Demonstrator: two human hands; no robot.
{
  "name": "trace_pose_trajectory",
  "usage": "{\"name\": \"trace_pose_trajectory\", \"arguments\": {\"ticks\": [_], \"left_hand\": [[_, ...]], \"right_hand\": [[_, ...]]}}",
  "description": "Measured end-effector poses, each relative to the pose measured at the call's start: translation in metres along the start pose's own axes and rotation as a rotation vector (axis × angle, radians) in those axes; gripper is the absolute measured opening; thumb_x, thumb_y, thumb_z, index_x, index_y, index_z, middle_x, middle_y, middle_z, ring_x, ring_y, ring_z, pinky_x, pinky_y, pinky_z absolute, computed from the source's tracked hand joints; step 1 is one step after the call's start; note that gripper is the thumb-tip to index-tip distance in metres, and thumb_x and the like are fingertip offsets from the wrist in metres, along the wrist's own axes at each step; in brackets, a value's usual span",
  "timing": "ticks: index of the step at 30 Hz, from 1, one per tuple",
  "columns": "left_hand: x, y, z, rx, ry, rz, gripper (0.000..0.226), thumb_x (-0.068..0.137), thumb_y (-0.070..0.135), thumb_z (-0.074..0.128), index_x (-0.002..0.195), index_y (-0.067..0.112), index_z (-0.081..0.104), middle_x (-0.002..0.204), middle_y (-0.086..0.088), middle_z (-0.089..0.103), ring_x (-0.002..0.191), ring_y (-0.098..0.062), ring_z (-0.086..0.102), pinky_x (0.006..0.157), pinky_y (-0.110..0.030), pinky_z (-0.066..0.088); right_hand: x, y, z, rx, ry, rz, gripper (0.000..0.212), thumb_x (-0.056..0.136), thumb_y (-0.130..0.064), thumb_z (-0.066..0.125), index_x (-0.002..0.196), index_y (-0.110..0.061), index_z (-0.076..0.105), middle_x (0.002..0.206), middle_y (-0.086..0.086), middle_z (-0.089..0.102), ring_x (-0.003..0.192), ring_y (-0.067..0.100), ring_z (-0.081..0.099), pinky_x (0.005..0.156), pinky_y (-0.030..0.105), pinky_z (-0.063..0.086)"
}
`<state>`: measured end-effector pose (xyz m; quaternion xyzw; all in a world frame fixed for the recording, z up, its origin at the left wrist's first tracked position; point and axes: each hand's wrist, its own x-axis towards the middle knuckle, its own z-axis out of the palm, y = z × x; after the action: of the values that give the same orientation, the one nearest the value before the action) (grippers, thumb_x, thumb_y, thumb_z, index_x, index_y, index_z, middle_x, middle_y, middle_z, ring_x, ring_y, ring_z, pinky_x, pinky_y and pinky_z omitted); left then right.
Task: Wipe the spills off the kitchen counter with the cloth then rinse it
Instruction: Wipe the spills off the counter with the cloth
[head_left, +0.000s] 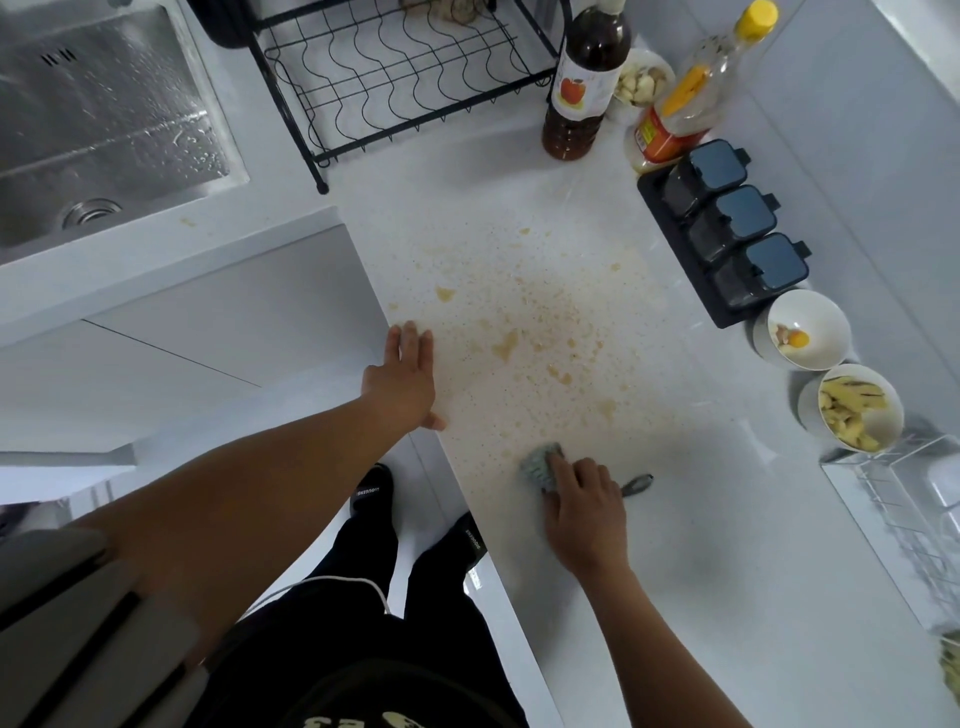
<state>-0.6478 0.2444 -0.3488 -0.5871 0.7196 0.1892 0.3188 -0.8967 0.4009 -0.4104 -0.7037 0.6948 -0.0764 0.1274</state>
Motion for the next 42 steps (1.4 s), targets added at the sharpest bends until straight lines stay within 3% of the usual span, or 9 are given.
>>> {"name": "trace_pose_trajectory", "arguments": {"ticks": [3, 7, 11, 14, 18, 22, 26, 31, 42], "left_hand": [[-0.001, -0.001, 0.0, 0.003, 0.008, 0.002, 0.128, 0.084, 0.066, 0.062, 0.153, 0.002, -0.024, 0.161, -0.02, -0.028, 0.15, -0.039, -0.019, 0.107, -0.049, 0.042], [0.001, -0.002, 0.002, 0.01, 0.015, 0.011, 0.128, 0.084, 0.067, 0.062, 0.153, 0.002, -0.024, 0.161, -0.02, -0.028, 0.15, -0.039, -0.019, 0.105, -0.049, 0.045], [0.003, -0.004, 0.005, -0.013, 0.017, 0.011, 0.129, 0.083, 0.067, 0.063, 0.153, 0.003, -0.024, 0.161, -0.019, -0.029, 0.15, -0.038, -0.021, 0.106, -0.049, 0.044], [0.004, -0.004, 0.007, -0.005, 0.02, 0.017, 0.129, 0.082, 0.068, 0.063, 0.153, 0.003, -0.024, 0.161, -0.019, -0.029, 0.15, -0.038, -0.021, 0.105, -0.049, 0.044], [0.006, -0.006, 0.009, -0.023, 0.024, 0.013, 0.129, 0.082, 0.068, 0.063, 0.153, 0.005, -0.025, 0.161, -0.017, -0.03, 0.15, -0.037, -0.022, 0.105, -0.049, 0.044], [0.007, -0.005, 0.011, -0.031, 0.015, 0.019, 0.13, 0.082, 0.068, 0.064, 0.153, 0.005, -0.026, 0.16, -0.017, -0.031, 0.15, -0.037, -0.022, 0.104, -0.049, 0.045], [0.008, -0.007, 0.012, -0.036, 0.021, 0.014, 0.131, 0.081, 0.068, 0.064, 0.153, 0.006, -0.025, 0.161, -0.016, -0.031, 0.15, -0.036, -0.022, 0.104, -0.049, 0.045], [0.013, -0.007, 0.016, -0.051, 0.024, 0.025, 0.132, 0.079, 0.071, 0.062, 0.153, 0.005, -0.026, 0.161, -0.017, -0.031, 0.15, -0.036, -0.022, 0.106, -0.052, 0.044], [0.022, -0.006, 0.022, -0.003, 0.039, 0.004, 0.135, 0.076, 0.077, 0.059, 0.153, 0.005, -0.025, 0.162, -0.017, -0.028, 0.15, -0.038, -0.021, 0.106, -0.053, 0.044]], "right_hand": [[-0.001, -0.013, 0.001, 0.047, 0.08, 0.303, 0.046, 0.087, -0.026, 0.045, 0.124, -0.003, 0.059, 0.093, 0.015, 0.057, 0.08, 0.034, 0.053, 0.064, 0.04, 0.048], [-0.01, -0.016, 0.004, -0.005, -0.074, -0.133, 0.044, 0.087, -0.027, 0.053, 0.128, -0.011, 0.056, 0.096, 0.007, 0.055, 0.082, 0.027, 0.05, 0.067, 0.042, 0.05], [-0.014, -0.026, 0.006, 0.062, 0.035, 0.304, 0.047, 0.084, -0.017, 0.061, 0.128, -0.002, 0.057, 0.094, 0.015, 0.057, 0.08, 0.033, 0.053, 0.064, 0.042, 0.049], [-0.023, -0.035, 0.01, 0.002, -0.093, -0.145, 0.047, 0.086, -0.024, 0.055, 0.131, -0.011, 0.051, 0.097, 0.009, 0.056, 0.083, 0.028, 0.051, 0.067, 0.042, 0.05], [-0.022, -0.04, 0.01, 0.046, -0.001, 0.166, 0.043, 0.085, -0.025, 0.052, 0.123, -0.007, 0.059, 0.093, 0.011, 0.057, 0.079, 0.03, 0.053, 0.064, 0.039, 0.047], [-0.023, -0.041, 0.011, 0.004, -0.1, -0.234, 0.039, 0.086, -0.026, 0.061, 0.123, -0.015, 0.058, 0.094, 0.005, 0.055, 0.08, 0.027, 0.052, 0.066, 0.039, 0.048], [-0.016, -0.044, 0.008, 0.039, 0.027, 0.137, 0.046, 0.08, -0.015, 0.071, 0.124, -0.007, 0.06, 0.091, 0.012, 0.059, 0.078, 0.03, 0.054, 0.064, 0.039, 0.048], [-0.022, -0.045, 0.012, 0.005, -0.123, -0.393, 0.041, 0.084, -0.029, 0.059, 0.123, -0.021, 0.058, 0.096, 0.005, 0.055, 0.082, 0.028, 0.051, 0.068, 0.038, 0.045], [0.108, 0.182, -0.079, 0.042, 0.188, 0.726, 0.034, 0.093, -0.021, 0.047, 0.119, 0.001, 0.05, 0.113, 0.033, 0.056, 0.107, 0.051, 0.052, 0.084, 0.055, 0.046]]}}
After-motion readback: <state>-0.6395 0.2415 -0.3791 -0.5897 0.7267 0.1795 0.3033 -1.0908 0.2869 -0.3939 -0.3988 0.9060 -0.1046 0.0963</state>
